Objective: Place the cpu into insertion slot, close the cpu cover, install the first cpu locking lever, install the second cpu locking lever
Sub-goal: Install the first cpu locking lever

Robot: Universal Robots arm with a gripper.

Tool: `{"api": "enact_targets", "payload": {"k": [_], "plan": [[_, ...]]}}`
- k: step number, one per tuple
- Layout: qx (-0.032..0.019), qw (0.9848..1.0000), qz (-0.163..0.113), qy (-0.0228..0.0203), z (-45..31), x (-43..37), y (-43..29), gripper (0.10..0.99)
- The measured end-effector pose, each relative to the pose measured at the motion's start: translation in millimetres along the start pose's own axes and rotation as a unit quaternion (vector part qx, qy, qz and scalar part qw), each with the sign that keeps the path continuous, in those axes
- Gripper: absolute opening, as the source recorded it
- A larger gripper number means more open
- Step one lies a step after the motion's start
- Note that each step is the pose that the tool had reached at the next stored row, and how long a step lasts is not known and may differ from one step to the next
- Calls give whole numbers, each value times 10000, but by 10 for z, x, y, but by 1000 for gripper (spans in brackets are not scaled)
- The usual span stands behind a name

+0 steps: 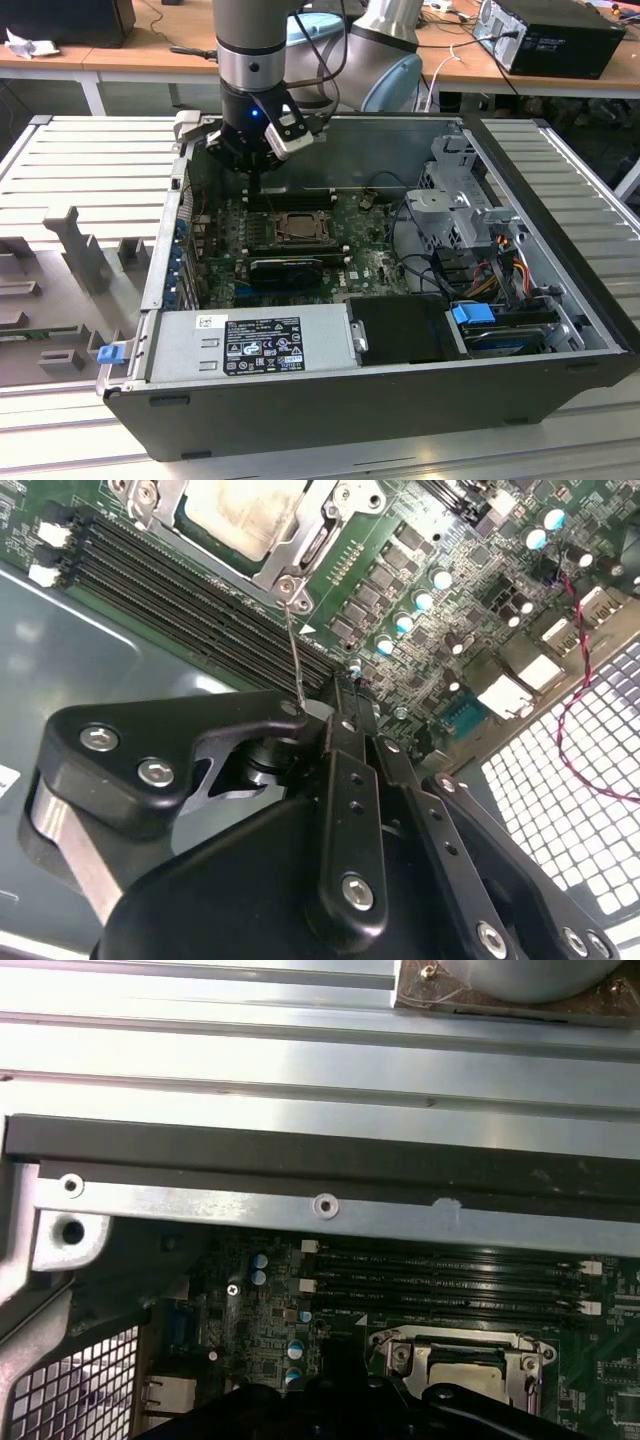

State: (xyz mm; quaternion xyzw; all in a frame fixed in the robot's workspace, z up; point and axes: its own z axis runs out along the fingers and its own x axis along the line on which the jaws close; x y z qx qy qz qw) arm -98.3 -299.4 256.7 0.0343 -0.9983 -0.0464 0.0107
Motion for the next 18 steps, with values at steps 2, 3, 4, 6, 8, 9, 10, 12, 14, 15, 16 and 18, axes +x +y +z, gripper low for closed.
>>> {"api": "enact_targets", "payload": {"k": [2,3,4,6,8,9,10,12,14,15,16,18], "plan": [[0,10000,0,0,0,-14,-1,106],[0,10000,0,0,0,-17,-1,106],[0,10000,0,0,0,-22,-2,106],[0,10000,0,0,-1,-30,-2,106],[0,10000,0,0,-1,-36,-2,106],[0,10000,0,0,-1,-39,-3,106],[0,10000,0,0,-1,-41,-3,106],[0,10000,1,0,-1,-48,-3,106],[0,10000,0,0,-1,-54,-4,106],[0,10000,0,0,-1,-56,-4,106],[0,10000,0,0,-1,-60,-4,106],[0,10000,0,0,-1,-69,-5,106]]}}
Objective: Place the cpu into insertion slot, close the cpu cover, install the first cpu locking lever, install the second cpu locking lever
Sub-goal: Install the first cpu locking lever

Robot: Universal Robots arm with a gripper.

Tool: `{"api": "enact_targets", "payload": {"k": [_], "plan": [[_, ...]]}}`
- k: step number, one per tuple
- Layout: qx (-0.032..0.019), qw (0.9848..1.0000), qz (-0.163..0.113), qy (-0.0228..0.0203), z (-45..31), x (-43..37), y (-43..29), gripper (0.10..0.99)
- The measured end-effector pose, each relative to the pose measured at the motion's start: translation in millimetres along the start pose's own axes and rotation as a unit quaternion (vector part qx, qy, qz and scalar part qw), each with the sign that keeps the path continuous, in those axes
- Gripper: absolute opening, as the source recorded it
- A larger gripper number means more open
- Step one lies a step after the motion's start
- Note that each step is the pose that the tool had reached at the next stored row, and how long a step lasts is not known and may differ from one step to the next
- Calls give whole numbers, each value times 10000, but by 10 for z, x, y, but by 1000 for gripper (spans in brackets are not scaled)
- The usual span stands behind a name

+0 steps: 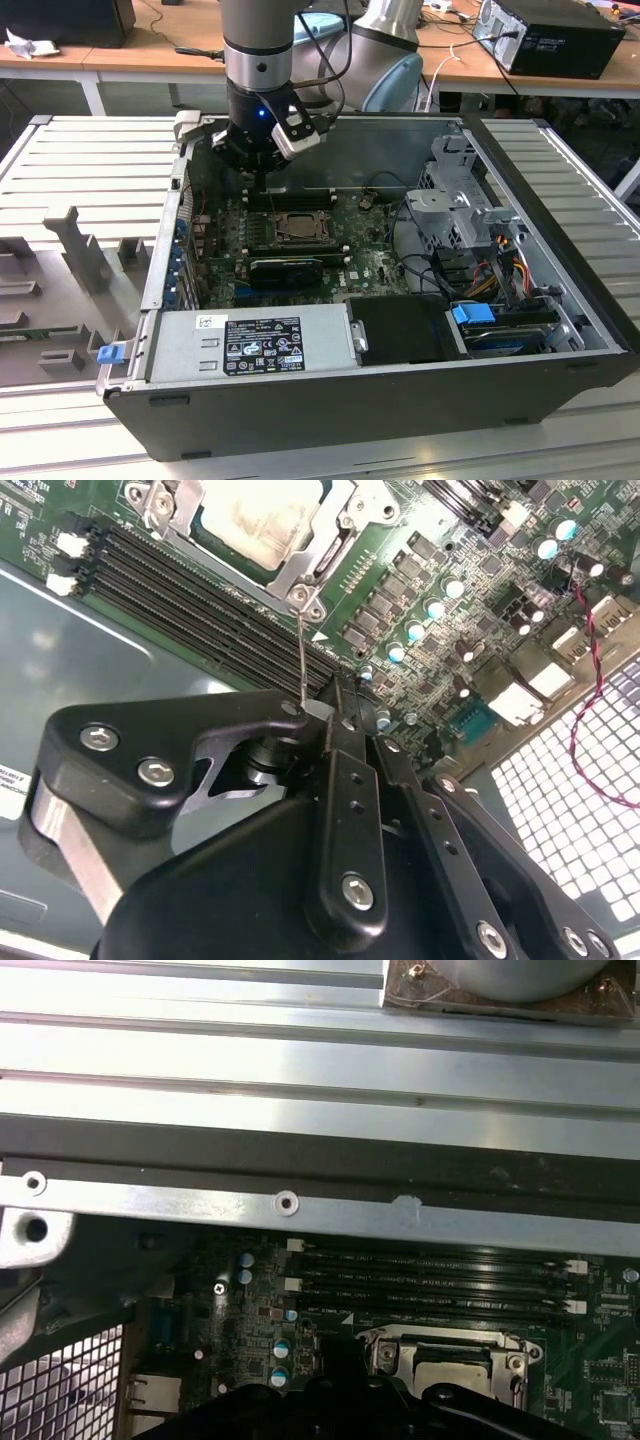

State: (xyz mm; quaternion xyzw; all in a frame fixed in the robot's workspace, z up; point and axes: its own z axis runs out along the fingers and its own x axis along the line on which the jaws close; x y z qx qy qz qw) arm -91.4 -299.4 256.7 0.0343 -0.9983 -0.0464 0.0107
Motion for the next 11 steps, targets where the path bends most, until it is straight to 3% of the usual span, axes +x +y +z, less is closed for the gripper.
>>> {"api": "enact_targets", "payload": {"k": [11], "plan": [[0,10000,0,0,-1,-50,-3,106]]}}
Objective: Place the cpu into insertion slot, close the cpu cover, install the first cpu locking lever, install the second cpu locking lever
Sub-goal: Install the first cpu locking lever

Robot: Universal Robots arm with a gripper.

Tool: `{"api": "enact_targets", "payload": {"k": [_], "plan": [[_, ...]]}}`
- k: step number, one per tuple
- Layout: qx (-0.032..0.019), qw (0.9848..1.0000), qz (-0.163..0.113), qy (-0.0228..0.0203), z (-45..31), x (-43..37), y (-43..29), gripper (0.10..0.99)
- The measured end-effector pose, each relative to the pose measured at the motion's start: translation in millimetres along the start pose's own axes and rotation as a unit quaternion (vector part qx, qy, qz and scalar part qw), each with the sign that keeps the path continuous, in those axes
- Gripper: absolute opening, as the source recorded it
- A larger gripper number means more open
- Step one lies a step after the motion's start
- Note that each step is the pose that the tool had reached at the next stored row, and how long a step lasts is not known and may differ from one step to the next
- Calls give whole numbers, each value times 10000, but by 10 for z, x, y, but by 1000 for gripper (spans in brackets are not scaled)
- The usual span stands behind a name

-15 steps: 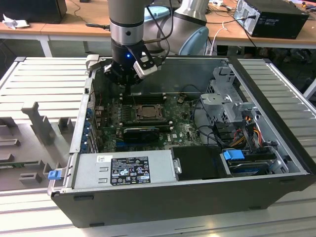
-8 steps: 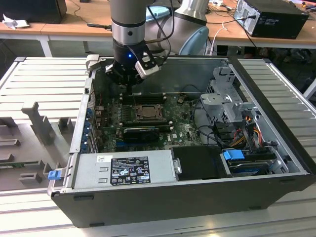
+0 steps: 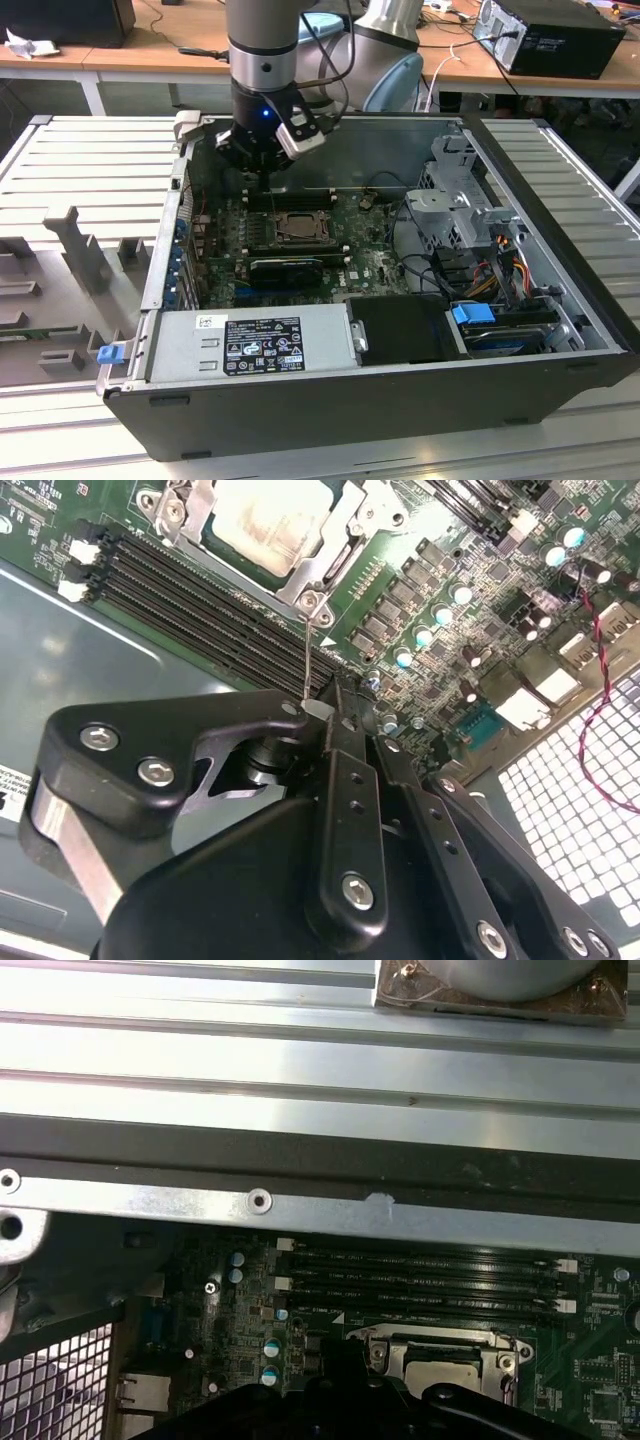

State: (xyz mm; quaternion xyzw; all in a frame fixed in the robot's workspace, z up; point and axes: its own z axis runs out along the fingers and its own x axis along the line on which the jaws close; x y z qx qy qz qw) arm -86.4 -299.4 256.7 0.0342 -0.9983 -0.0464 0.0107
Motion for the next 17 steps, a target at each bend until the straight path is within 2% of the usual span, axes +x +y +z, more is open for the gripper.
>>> {"api": "enact_targets", "payload": {"k": [11,17], "plan": [[0,10000,0,0,3,-37,-3,106],[0,10000,1,0,6,-119,-9,106]]}}
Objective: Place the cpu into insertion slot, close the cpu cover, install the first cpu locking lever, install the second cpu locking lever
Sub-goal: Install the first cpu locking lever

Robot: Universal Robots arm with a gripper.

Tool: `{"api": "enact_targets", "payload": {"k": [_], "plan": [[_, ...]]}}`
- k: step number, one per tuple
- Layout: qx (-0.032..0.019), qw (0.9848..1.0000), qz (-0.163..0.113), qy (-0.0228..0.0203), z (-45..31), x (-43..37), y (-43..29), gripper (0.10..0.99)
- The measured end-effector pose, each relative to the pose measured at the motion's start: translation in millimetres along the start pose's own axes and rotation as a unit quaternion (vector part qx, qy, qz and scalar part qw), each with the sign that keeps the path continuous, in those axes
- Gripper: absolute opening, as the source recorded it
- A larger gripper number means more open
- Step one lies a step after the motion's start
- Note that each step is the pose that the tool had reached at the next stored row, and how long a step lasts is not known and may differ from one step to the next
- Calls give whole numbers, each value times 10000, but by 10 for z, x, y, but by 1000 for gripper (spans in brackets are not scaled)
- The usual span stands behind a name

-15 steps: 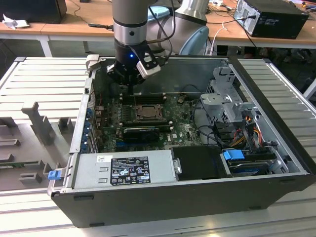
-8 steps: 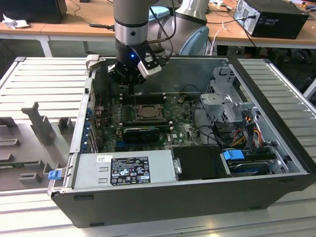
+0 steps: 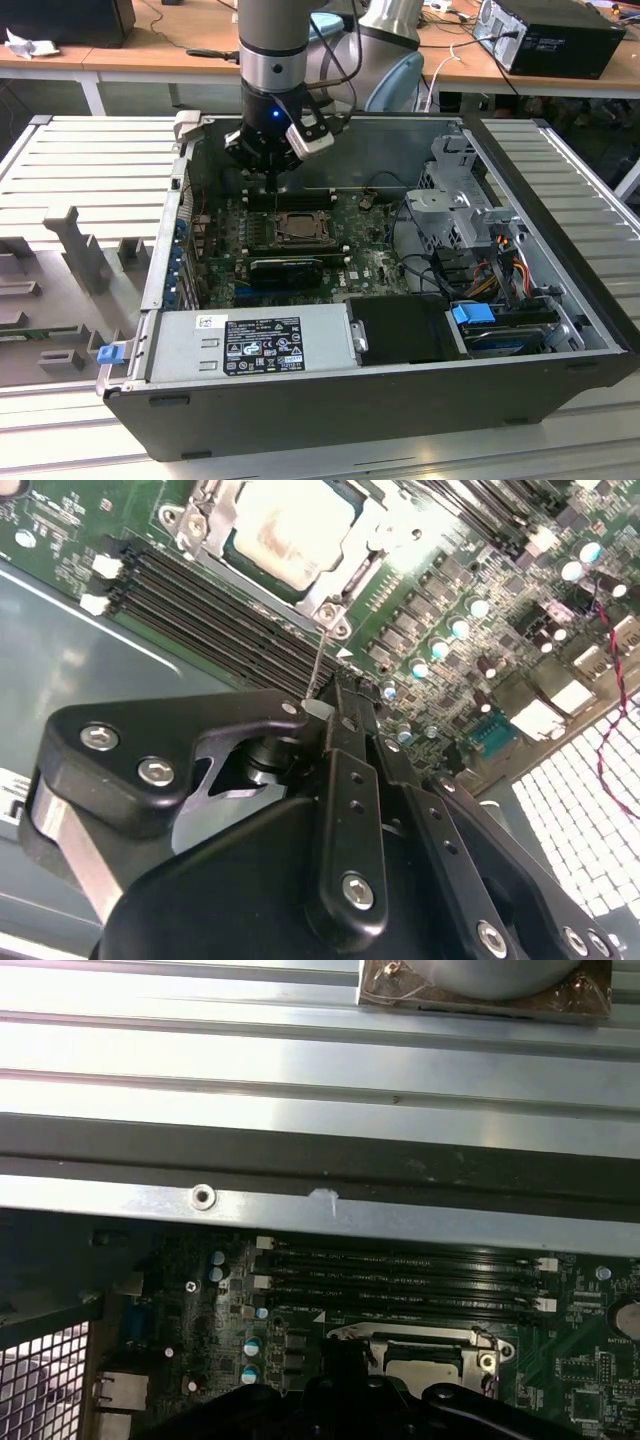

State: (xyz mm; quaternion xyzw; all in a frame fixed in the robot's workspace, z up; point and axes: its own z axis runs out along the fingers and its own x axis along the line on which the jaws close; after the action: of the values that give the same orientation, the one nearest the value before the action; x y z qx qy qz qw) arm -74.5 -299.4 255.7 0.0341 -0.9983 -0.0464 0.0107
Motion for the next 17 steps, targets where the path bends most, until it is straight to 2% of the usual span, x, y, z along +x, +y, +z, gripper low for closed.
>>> {"api": "enact_targets", "payload": {"k": [7,10,13,14,16,17], "plan": [[0,10000,0,0,13,-115,-9,106],[-76,10000,31,-9,24,-142,-12,106],[-93,9999,62,-14,39,-141,-19,106],[-130,9999,61,-20,40,-141,-22,106],[-172,9998,59,-31,39,-141,-32,106],[-256,9996,57,-41,38,-140,-46,106]]}}
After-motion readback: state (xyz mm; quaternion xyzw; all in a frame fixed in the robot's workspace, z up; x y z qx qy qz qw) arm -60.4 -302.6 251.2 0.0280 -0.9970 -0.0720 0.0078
